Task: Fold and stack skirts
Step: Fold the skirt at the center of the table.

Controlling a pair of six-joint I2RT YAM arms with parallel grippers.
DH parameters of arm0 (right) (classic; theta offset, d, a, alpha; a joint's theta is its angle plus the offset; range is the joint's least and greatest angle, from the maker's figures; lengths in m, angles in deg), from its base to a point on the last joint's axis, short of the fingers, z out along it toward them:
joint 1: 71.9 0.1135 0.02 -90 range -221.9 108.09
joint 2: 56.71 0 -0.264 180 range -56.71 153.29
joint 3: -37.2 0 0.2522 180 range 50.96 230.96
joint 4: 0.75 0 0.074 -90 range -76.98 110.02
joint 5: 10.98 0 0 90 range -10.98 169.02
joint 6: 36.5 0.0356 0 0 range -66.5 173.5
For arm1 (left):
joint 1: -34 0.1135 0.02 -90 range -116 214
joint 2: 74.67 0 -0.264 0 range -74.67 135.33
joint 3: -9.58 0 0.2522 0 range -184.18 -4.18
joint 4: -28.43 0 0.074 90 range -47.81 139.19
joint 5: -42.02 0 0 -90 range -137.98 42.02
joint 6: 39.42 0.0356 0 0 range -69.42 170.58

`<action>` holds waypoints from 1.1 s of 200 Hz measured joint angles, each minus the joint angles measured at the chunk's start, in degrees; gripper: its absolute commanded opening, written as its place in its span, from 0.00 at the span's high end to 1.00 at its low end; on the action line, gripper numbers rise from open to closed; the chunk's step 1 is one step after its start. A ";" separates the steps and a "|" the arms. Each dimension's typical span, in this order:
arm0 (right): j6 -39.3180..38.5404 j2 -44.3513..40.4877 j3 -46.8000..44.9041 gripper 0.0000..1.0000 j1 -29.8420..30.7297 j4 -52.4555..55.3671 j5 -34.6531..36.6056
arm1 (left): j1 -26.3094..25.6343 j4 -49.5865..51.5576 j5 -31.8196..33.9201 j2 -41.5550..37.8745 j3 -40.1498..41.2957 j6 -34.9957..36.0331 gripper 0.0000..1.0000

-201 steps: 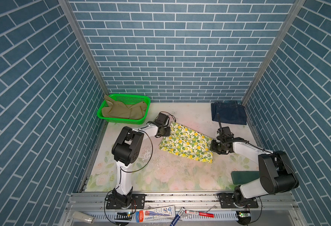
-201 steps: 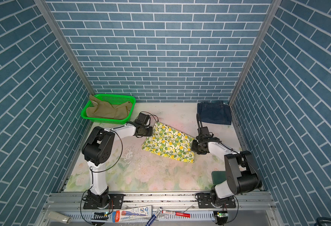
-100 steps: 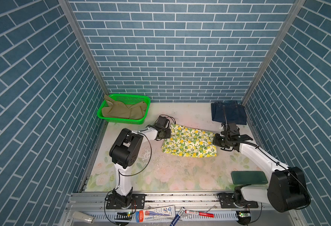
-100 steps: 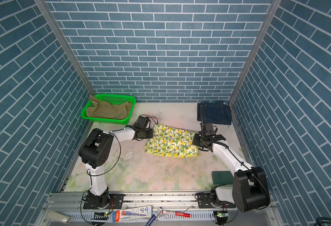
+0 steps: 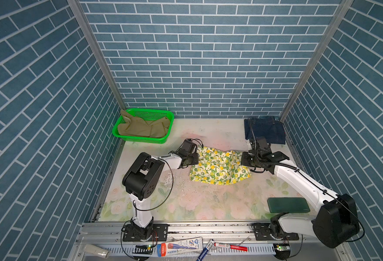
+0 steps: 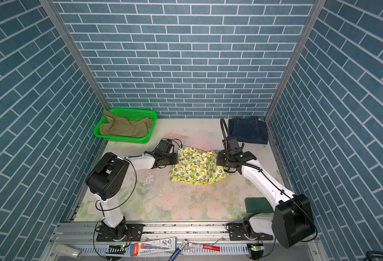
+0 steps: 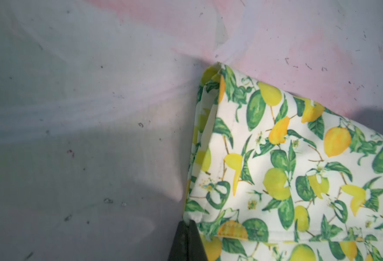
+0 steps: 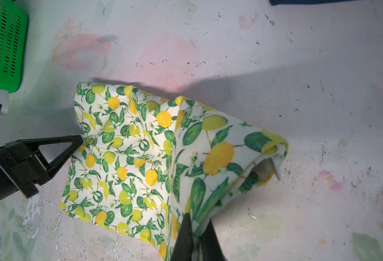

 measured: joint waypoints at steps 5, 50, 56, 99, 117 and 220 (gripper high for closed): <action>0.31 0.37 0.26 1.00 0.63 -0.02 0.20 | -0.09 -0.22 0.11 -0.11 0.22 -0.17 1.00; 4.22 4.20 2.95 1.00 6.27 -1.84 0.76 | -0.98 -1.38 0.59 -1.09 1.90 -1.33 1.00; 4.96 4.63 3.17 1.00 6.88 -2.58 0.61 | -1.05 -1.66 0.61 -1.20 2.16 -1.44 1.00; 12.61 8.63 3.28 1.00 11.28 -11.61 -1.20 | -1.42 -3.72 0.57 -2.38 4.50 -2.80 1.00; 16.39 10.97 3.28 1.00 13.64 -16.85 -1.95 | -1.44 -4.79 0.35 -2.99 5.75 -3.61 1.00; 29.62 21.57 2.27 0.61 20.44 -38.84 -6.64 | -1.44 -9.84 -0.33 -4.11 9.38 -7.21 1.00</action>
